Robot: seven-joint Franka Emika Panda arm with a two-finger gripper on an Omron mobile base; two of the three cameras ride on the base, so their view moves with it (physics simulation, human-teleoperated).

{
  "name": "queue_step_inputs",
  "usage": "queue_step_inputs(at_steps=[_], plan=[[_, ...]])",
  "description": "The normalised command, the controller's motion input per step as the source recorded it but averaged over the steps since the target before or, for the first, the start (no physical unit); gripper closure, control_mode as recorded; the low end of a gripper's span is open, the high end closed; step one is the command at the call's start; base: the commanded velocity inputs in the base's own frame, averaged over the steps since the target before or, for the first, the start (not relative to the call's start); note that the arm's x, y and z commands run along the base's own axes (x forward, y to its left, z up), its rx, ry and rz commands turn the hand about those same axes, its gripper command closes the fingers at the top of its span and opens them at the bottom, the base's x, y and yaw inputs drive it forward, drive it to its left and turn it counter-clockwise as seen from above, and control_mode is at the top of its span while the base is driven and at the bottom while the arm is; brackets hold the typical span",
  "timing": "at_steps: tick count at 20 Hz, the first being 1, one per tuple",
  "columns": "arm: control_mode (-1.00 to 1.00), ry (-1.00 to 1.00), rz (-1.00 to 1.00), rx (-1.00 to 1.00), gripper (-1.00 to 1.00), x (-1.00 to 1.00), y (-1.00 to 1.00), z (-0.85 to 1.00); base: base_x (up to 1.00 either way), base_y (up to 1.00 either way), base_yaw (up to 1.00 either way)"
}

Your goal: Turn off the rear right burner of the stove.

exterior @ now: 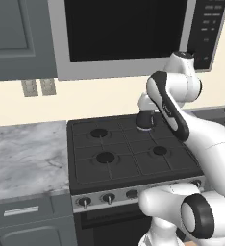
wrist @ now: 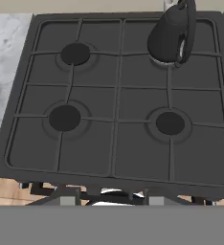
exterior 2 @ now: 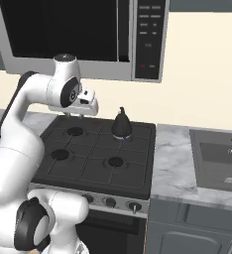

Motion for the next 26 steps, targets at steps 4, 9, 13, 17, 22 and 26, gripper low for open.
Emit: queue_step_inputs(at_steps=[4,9,13,17,22,26], plan=[[-1.0,0.0,0.0,0.0,-1.0,-0.15,0.0,-0.01,0.0,0.0,0.0],[-1.0,0.0,0.0,0.0,-1.0,-0.64,-0.11,-0.1,0.0,0.0,0.0],[-1.0,0.0,0.0,0.0,-1.0,-0.82,-0.33,-0.2,0.0,0.0,0.0],[-1.0,0.0,0.0,0.0,-1.0,-0.6,-0.58,-0.23,0.0,0.0,0.0],[-1.0,0.0,0.0,0.0,-1.0,-0.59,-0.48,-0.32,0.0,0.0,0.0],[-1.0,0.0,0.0,0.0,-1.0,-0.48,-0.39,-0.32,0.0,0.0,0.0]])
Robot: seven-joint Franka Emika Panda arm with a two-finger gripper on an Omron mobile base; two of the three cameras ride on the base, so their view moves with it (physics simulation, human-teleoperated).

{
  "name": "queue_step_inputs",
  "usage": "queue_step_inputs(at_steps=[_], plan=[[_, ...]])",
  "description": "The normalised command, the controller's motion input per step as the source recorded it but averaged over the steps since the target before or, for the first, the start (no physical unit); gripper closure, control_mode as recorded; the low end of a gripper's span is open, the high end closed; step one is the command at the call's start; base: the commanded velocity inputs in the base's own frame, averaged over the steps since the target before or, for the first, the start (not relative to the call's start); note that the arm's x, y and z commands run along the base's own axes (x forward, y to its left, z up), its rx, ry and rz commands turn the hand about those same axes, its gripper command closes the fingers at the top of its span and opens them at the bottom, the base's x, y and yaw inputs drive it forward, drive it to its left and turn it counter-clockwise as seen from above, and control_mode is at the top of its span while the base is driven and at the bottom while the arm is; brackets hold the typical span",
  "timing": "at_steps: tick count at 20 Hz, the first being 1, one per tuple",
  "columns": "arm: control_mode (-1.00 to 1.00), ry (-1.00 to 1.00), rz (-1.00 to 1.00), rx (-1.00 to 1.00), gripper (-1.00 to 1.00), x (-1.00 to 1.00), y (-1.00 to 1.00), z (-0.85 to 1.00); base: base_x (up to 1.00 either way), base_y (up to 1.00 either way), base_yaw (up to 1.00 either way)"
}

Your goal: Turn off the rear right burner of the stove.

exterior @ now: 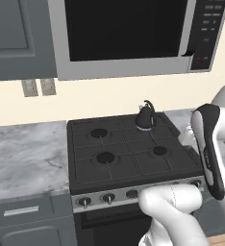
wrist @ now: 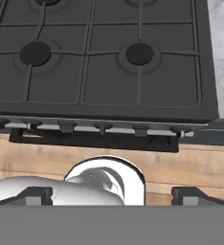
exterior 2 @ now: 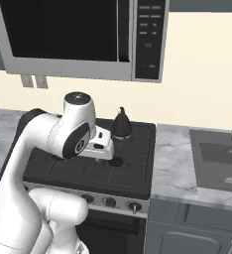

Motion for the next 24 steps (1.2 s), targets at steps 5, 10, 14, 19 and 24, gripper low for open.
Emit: queue_step_inputs(at_steps=[5,10,14,19,24], plan=[[-1.0,0.0,0.0,0.0,-1.0,-0.31,-0.35,-0.3,0.0,0.0,0.0],[-1.0,0.0,0.0,0.0,-1.0,-0.23,-0.29,-0.28,0.0,0.0,0.0],[-1.0,-0.01,0.02,0.0,-1.0,-0.2,-0.37,-0.27,0.0,0.0,0.0],[-1.0,-0.14,0.14,0.0,-1.0,-0.11,-0.29,-0.25,0.0,0.0,0.0],[-1.0,-0.19,0.4,-0.05,-1.0,0.0,0.0,-0.28,0.0,0.0,0.0]])
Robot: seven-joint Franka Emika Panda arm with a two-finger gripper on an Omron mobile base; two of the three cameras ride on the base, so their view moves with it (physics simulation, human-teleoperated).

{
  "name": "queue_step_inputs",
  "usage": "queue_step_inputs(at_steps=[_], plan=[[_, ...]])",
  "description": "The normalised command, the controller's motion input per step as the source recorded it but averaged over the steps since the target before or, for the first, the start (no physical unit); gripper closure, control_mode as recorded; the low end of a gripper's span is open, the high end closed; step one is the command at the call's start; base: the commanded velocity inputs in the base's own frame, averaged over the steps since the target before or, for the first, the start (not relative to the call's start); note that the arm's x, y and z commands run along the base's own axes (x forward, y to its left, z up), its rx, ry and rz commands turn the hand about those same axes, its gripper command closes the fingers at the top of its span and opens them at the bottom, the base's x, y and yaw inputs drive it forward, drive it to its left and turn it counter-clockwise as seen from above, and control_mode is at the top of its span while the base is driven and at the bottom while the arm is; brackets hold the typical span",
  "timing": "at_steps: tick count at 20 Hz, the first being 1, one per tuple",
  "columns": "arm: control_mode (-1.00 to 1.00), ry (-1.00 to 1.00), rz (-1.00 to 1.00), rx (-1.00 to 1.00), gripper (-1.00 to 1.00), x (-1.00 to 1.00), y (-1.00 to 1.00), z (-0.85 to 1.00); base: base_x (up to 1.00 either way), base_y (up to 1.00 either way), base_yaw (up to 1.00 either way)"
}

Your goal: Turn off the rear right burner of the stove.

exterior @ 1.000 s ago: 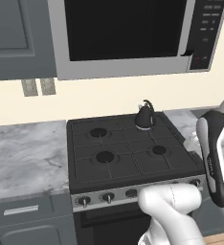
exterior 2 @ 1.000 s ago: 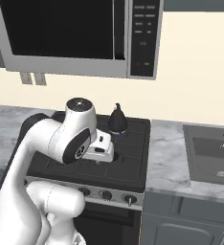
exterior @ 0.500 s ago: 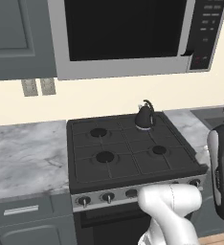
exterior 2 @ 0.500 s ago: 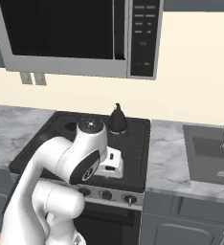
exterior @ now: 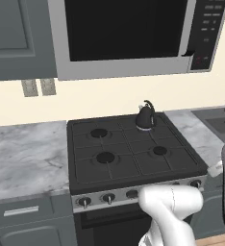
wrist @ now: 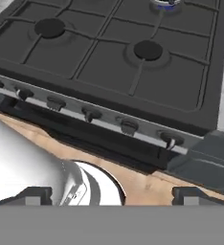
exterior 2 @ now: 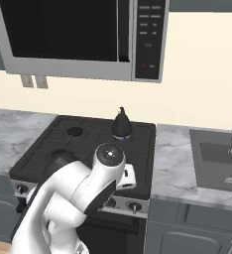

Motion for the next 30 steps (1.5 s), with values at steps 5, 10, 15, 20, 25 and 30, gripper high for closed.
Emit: queue_step_inputs(at_steps=[5,10,15,20,25,30], plan=[[-1.0,-0.21,0.57,-0.05,-1.0,-0.01,-0.01,-0.27,0.0,0.0,0.0],[-1.0,-0.34,0.6,-0.11,-1.0,0.0,0.0,-0.22,0.0,0.0,0.0],[-1.0,-0.35,0.45,-0.23,-1.0,0.0,0.0,-0.27,0.0,0.0,0.0],[-1.0,-0.36,0.3,-0.24,-1.0,0.0,0.01,-0.32,0.0,0.0,0.0],[-1.0,-0.28,0.24,-0.26,-1.0,0.05,0.02,-0.41,0.0,0.0,0.0],[-1.0,-0.21,0.15,-0.29,-1.0,0.05,0.34,-0.57,0.0,0.0,0.0]])
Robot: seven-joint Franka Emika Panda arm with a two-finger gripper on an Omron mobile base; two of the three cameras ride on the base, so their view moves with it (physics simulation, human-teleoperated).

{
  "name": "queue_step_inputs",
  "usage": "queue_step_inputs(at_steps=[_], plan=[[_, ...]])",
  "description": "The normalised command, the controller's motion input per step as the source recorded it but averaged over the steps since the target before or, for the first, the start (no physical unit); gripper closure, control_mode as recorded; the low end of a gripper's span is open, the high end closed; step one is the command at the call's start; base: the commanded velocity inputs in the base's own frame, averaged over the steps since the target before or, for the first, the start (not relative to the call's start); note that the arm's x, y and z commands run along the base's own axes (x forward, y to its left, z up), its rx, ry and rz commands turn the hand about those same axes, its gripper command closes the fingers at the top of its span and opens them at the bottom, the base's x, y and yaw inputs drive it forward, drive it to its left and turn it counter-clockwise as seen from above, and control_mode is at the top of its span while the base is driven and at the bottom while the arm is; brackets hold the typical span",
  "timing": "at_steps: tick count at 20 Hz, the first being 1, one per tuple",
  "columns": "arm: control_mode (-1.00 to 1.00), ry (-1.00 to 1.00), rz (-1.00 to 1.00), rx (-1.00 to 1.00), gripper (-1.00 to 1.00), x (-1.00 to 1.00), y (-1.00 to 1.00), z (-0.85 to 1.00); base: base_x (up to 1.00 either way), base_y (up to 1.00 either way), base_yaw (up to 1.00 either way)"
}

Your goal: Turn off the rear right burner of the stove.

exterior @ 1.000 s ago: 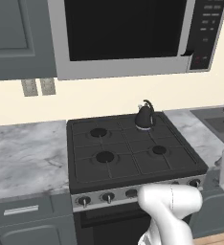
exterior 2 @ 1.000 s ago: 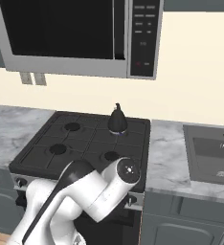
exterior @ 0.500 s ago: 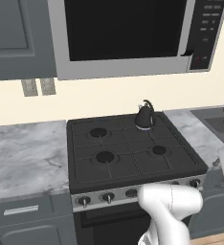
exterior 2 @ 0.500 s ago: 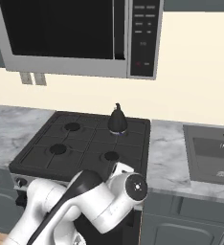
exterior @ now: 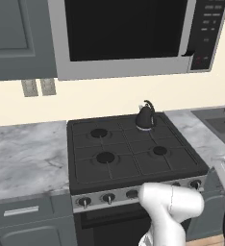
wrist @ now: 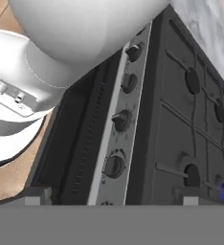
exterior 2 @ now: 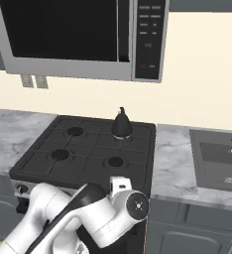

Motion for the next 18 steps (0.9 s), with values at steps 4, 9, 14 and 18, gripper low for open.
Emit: queue_step_inputs(at_steps=[4,9,14,18], plan=[[-1.0,-0.1,0.03,-0.22,-1.0,0.24,0.5,-0.45,0.0,0.0,0.0],[-1.0,-0.01,0.0,-0.07,-1.0,0.25,0.44,-0.21,0.0,0.0,0.0],[-1.0,-0.03,0.0,0.03,-1.0,0.05,0.12,-0.31,0.0,0.0,0.0],[-1.0,-0.18,0.0,0.08,-1.0,0.0,0.0,-0.48,0.0,0.0,0.0]])
